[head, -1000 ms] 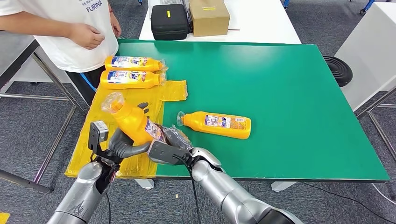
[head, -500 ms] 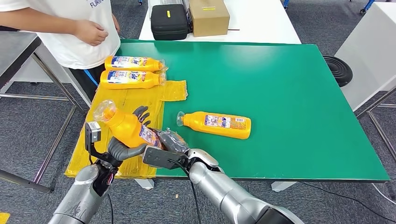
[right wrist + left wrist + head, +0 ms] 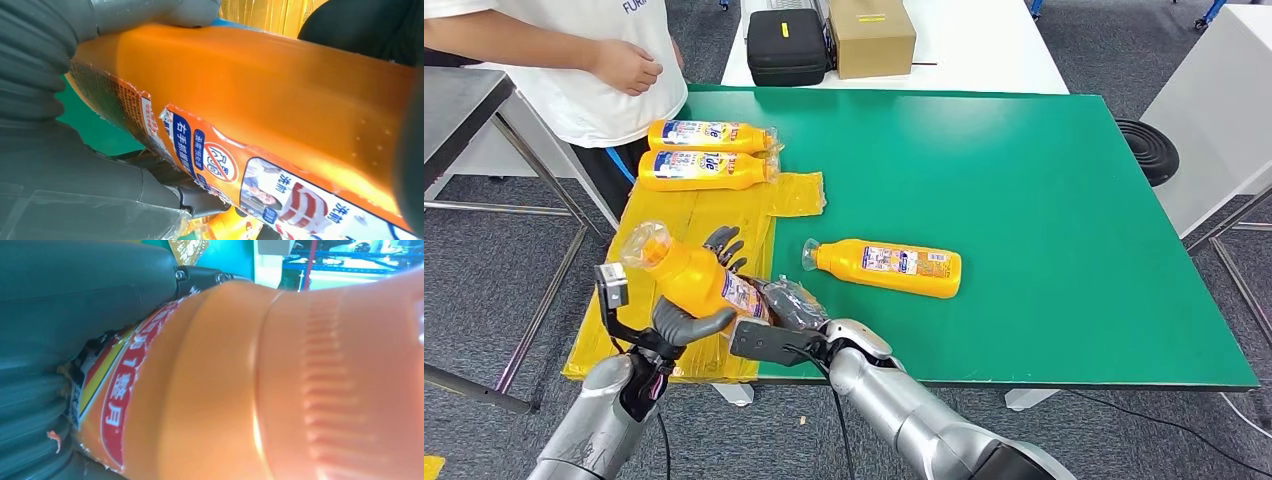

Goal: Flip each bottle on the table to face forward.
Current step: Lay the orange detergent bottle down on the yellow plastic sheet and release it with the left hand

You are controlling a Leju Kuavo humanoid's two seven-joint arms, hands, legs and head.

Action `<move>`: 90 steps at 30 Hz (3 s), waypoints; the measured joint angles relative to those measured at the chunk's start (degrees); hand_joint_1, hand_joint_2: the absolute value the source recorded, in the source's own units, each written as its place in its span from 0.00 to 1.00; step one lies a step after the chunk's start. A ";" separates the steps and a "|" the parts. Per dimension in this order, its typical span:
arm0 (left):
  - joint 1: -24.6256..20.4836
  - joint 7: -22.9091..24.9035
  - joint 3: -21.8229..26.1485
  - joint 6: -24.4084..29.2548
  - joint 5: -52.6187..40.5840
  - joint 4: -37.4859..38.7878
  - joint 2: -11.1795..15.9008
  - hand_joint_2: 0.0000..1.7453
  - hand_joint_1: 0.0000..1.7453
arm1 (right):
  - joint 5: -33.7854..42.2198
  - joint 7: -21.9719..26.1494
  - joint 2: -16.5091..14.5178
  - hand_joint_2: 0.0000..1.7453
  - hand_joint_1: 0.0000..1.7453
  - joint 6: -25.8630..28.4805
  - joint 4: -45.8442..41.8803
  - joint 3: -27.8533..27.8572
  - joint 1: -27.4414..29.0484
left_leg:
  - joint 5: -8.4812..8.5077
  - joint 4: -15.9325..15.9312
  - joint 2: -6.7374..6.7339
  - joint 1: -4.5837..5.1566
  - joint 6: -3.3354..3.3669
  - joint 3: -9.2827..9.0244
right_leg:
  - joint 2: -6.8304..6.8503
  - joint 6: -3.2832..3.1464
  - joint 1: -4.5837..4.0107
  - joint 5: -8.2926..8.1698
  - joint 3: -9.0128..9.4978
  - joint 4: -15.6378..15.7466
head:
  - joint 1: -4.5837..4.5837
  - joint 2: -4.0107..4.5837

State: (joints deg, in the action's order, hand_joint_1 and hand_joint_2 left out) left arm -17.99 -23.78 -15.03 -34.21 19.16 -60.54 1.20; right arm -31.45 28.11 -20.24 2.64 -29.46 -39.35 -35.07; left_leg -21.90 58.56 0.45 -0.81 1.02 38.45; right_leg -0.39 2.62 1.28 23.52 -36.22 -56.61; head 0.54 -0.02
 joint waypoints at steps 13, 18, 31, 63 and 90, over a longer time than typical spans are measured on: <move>0.32 -0.58 0.94 -3.83 5.25 0.67 0.00 1.00 0.70 | -2.26 0.65 -0.10 1.00 1.00 -0.66 0.69 0.37 -0.63 | 0.00 0.00 -0.08 0.00 0.00 -0.01 | -0.03 0.00 0.00 0.00 -0.02 0.00 | 0.00 0.00; 0.87 -0.46 1.21 -4.12 5.37 0.65 0.00 1.00 0.87 | -2.21 0.50 -0.20 1.00 1.00 -1.02 0.79 0.28 -0.68 | 0.00 0.00 -0.10 0.00 0.00 0.00 | -0.03 0.00 0.00 0.00 -0.03 0.00 | -0.01 0.00; 0.96 -0.72 1.90 -4.62 5.11 0.65 0.00 1.00 1.00 | -2.20 0.50 -0.38 1.00 1.00 -1.05 0.91 0.17 -0.67 | 0.00 0.00 -0.13 0.00 0.00 -0.01 | -0.07 0.00 0.00 -0.01 -0.04 0.00 | -0.01 0.00; -2.57 -6.51 4.66 7.19 -18.11 1.50 1.81 1.00 1.00 | -12.81 -6.59 3.44 0.00 0.00 2.66 -6.31 3.89 3.72 | 0.02 0.00 -0.01 0.01 0.00 0.01 | -0.07 0.00 0.00 -0.03 0.00 0.00 | -0.02 0.00; -10.34 4.45 2.67 29.33 -64.16 -7.10 13.32 1.00 1.00 | -17.12 -9.30 9.33 0.00 0.00 2.50 -25.66 9.99 13.04 | 0.09 0.00 0.00 -0.09 -0.10 0.05 | -0.06 -0.03 -0.08 -0.04 -0.01 -0.01 | -0.03 0.00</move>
State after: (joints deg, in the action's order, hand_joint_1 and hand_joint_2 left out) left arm -28.33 -19.33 -12.36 -4.88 -45.01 -67.64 14.52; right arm -48.57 18.81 -10.91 5.15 -55.12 -29.36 -22.03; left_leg -21.82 58.56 0.45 -0.91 0.92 38.50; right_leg -0.45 2.59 1.20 23.48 -36.23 -56.62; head 0.51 -0.02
